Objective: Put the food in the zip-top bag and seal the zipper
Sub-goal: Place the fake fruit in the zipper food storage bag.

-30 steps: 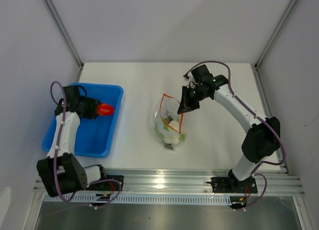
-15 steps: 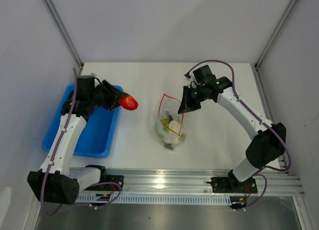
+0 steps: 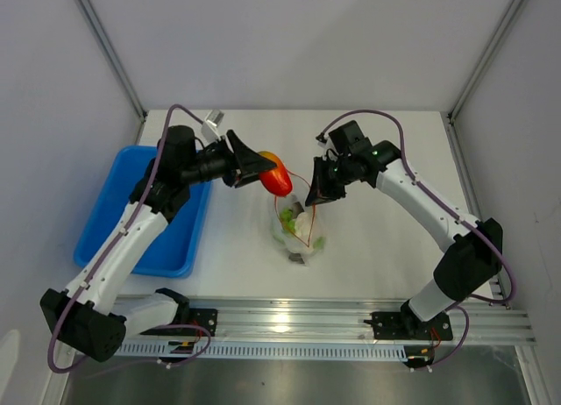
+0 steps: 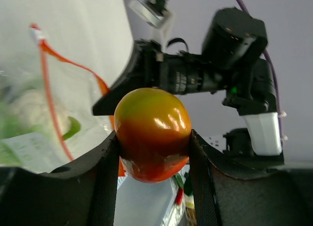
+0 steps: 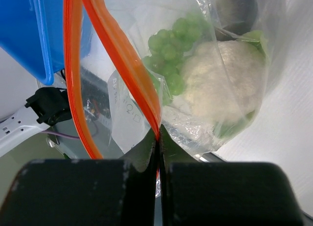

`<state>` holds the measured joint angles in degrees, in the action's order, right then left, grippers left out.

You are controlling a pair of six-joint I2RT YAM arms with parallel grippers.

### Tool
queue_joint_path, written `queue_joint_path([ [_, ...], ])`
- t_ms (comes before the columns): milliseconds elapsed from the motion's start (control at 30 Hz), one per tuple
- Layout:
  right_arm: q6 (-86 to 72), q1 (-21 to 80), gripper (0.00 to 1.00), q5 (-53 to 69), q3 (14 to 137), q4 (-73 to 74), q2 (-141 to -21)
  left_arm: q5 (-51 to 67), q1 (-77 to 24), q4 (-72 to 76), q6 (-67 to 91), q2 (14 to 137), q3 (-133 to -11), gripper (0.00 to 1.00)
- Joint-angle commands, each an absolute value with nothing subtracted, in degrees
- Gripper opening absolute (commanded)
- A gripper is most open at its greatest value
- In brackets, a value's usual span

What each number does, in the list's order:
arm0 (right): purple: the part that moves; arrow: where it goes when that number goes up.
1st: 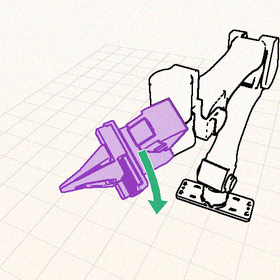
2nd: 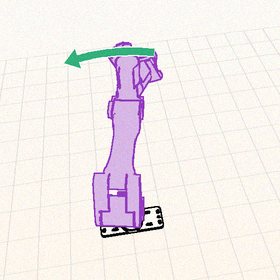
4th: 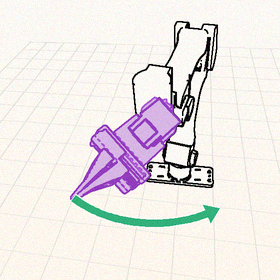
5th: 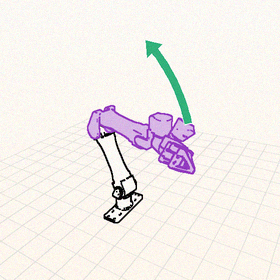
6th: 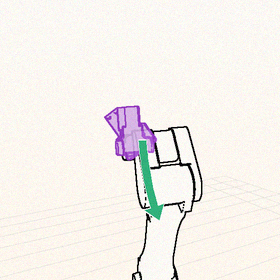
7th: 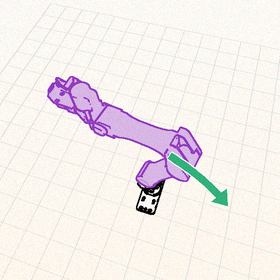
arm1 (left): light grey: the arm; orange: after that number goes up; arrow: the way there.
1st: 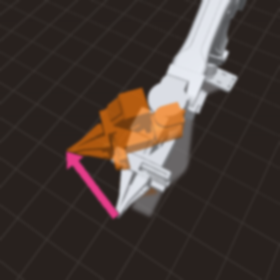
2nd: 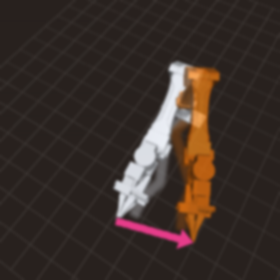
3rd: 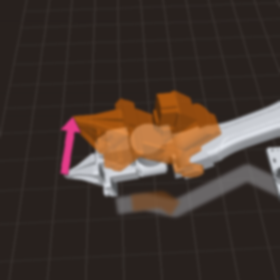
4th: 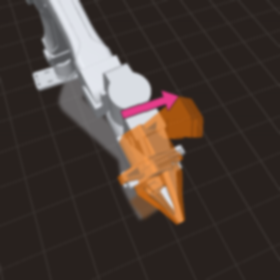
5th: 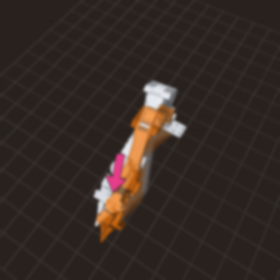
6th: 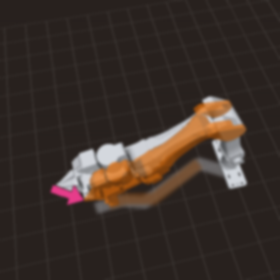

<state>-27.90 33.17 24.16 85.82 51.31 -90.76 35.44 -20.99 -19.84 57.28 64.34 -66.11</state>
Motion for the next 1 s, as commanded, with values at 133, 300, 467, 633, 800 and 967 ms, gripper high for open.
queue_joint_path([
  [133,-30.1,33.7,0.0,22.5,86.5,49.7,-87.5,44.6,-26.5,-8.2,60.2,68.3,-64.4,0.0],
  [300,-30.7,33.7,0.0,22.3,86.7,49.1,-86.4,46.1,-28.3,-7.9,60.3,69.6,-60.3,0.03],
  [467,-30.5,33.7,0.0,22.1,86.9,49.7,-85.7,46.5,-28.5,-8.4,60.0,70.8,-57.2,0.09],
  [633,-30.1,33.7,0.0,22.1,86.7,49.7,-85.5,44.2,-28.5,-15.4,57.3,73.0,-59.8,0.11],
  [800,-29.9,33.7,0.0,22.2,86.5,50.0,-85.1,41.9,-29.0,-19.5,54.4,75.4,-62.8,0.13],
  [967,-29.5,33.7,0.0,22.2,86.5,49.9,-85.0,38.3,-29.5,-28.1,51.7,77.6,-66.1,0.22],
])
